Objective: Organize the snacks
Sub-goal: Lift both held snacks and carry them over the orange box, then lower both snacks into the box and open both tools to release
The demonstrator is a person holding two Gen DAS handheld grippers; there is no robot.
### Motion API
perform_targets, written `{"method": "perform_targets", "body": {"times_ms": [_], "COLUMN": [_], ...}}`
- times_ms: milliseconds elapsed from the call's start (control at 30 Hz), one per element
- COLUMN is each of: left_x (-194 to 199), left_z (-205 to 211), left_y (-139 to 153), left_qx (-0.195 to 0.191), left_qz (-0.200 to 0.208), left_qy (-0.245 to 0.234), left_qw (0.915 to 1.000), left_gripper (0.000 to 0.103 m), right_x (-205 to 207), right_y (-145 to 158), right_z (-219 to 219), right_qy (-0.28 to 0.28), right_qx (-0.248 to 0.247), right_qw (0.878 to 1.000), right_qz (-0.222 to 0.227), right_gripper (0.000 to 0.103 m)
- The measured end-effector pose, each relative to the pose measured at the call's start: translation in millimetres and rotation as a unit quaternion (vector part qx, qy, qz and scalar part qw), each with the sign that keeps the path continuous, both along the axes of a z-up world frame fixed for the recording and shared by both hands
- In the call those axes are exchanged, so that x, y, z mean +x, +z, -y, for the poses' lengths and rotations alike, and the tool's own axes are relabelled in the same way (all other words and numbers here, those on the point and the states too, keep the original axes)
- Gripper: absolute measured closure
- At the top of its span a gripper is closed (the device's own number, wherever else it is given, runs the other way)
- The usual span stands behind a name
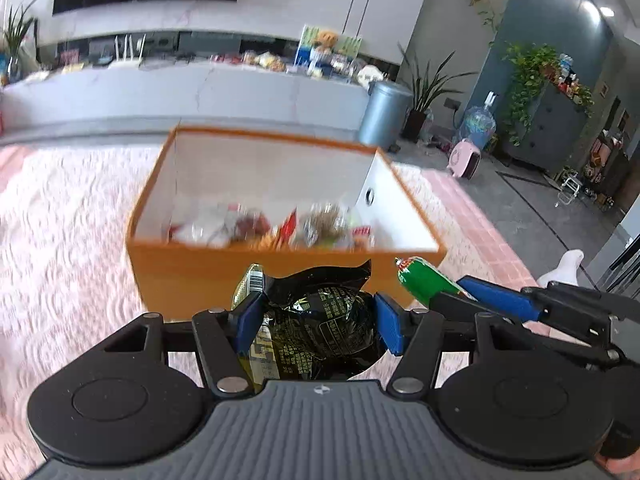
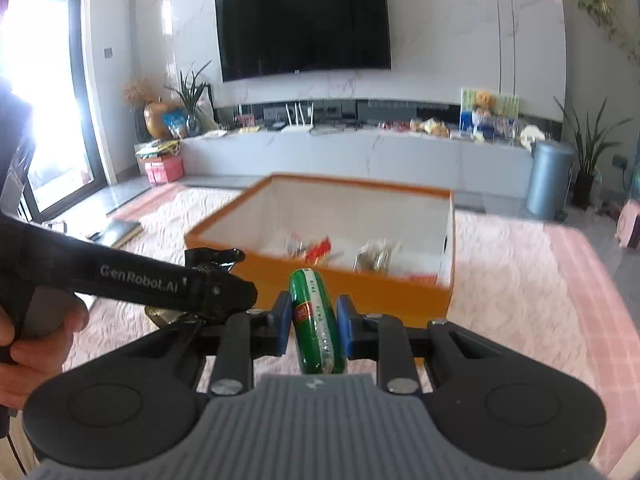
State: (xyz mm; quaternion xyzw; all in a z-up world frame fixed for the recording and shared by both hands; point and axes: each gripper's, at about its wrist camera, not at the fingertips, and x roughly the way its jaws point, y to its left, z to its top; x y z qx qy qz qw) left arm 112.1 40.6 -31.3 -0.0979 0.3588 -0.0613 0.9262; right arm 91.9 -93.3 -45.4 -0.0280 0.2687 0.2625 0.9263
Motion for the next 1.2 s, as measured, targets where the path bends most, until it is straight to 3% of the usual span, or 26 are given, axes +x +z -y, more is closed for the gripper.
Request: {"method": "perform_targets", "body": {"times_ms": [300,533,767,933,1033,1200], "left_x": [32.5,70.1,103.4,130.6,143.2,161.3], "left_z": [10.2,13.3,15.3,7.8,8.8,2.6], "left_y": [28.3,26.6,5.0,-19.1,-31.5,-46.3], "left_qx": [0.025,0.04,0.062,0.037,0.048,0.035], "left_qz": [0.039,0.036,0.006,-0.048,-0.067,-0.101], "left_qy": [-0.013,-0.016,-0.019,-0.023,-0.03,-0.037], "left_qw": [0.9988,0.9984,0.9979,0.9979,0.9961,0.9936], "left_gripper": [0.035,0.035,0.035,0.035,0.035,0.035], "right_x": [37.1,80.7,124.7,163.1,179.9,199.4], "right_y": [34.0,32.8,10.6,-11.4,-25.3,-45.5], "right_z": [-1.9,-9.2,-16.0,-19.7,-23.1,-32.0], "right_qy": [-0.014,-0.026,-0.045,-0.054,-0.051,-0.036], "right_qx": [-0.009,-0.038,-0.071,-0.099,-0.123,-0.169], "right_qw": [0.999,0.999,0.996,0.993,0.99,0.983], "right_qz": [0.032,0.02,-0.009,-0.038,-0.05,-0.058], "right_gripper": [0.082,0.082,0.082,0.082,0.082,0.082]}}
